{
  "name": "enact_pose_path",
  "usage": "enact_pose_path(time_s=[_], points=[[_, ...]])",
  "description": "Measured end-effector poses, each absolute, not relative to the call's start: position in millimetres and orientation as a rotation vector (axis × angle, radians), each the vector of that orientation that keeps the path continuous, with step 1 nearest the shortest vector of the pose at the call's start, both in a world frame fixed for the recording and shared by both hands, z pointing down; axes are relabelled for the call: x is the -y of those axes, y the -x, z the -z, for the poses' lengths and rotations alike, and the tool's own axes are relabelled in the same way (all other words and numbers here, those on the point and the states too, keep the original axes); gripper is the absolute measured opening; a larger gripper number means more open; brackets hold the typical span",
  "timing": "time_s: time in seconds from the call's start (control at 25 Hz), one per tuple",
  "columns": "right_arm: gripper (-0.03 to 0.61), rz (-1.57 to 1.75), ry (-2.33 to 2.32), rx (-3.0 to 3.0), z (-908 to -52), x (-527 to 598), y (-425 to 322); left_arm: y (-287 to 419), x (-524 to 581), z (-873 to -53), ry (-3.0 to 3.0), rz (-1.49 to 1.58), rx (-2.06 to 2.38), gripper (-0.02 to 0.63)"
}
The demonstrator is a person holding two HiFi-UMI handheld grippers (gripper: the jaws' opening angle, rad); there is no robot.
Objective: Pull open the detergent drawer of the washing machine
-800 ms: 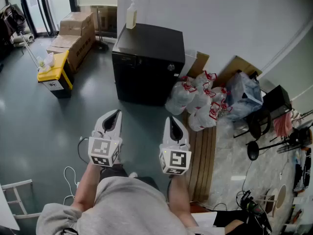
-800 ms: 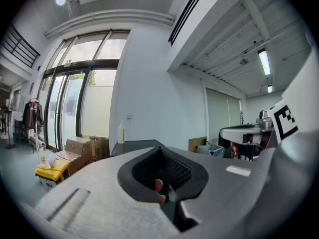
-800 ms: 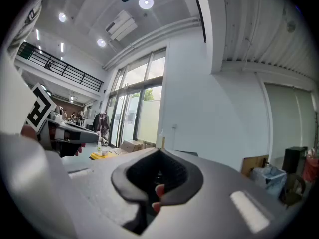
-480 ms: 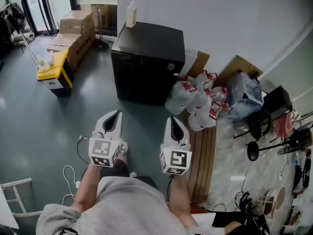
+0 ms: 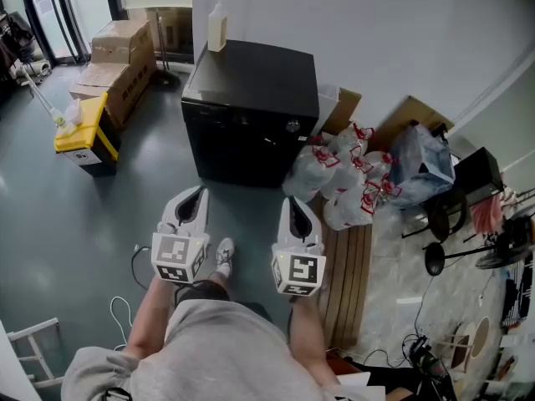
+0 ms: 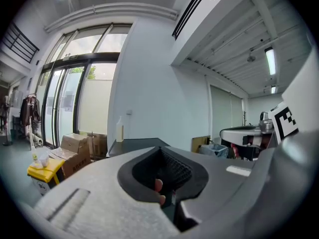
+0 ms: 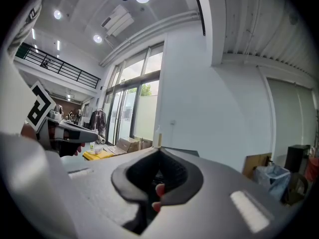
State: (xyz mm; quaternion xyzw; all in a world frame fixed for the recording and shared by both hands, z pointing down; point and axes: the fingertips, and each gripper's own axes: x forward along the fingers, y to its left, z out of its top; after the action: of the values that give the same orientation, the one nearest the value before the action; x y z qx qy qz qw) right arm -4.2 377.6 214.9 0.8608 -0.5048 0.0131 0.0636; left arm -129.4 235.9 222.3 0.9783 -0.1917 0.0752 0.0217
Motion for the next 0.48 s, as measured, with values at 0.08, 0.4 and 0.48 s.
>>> enact_pose_path(time_s=[0.08, 0.4, 0.48], points=[[0.005, -0.049, -2.597, 1.526, -214.7, -355.9, -13.5, 109.9, -214.7, -223.2, -3.024, -0.24, 0.59, 0.011], [0.005, -0.087, -2.574, 1.535, -223.1, -268.5, -76.1, 43.6, -130.7, -232.0, -2.998, -0.251, 0.585, 0.011], [0.005, -0.092, -2.56, 1.542, -226.4, -248.3, -86.4, 32.9, -112.5, -235.3, -2.992, -0.253, 0.591, 0.011]])
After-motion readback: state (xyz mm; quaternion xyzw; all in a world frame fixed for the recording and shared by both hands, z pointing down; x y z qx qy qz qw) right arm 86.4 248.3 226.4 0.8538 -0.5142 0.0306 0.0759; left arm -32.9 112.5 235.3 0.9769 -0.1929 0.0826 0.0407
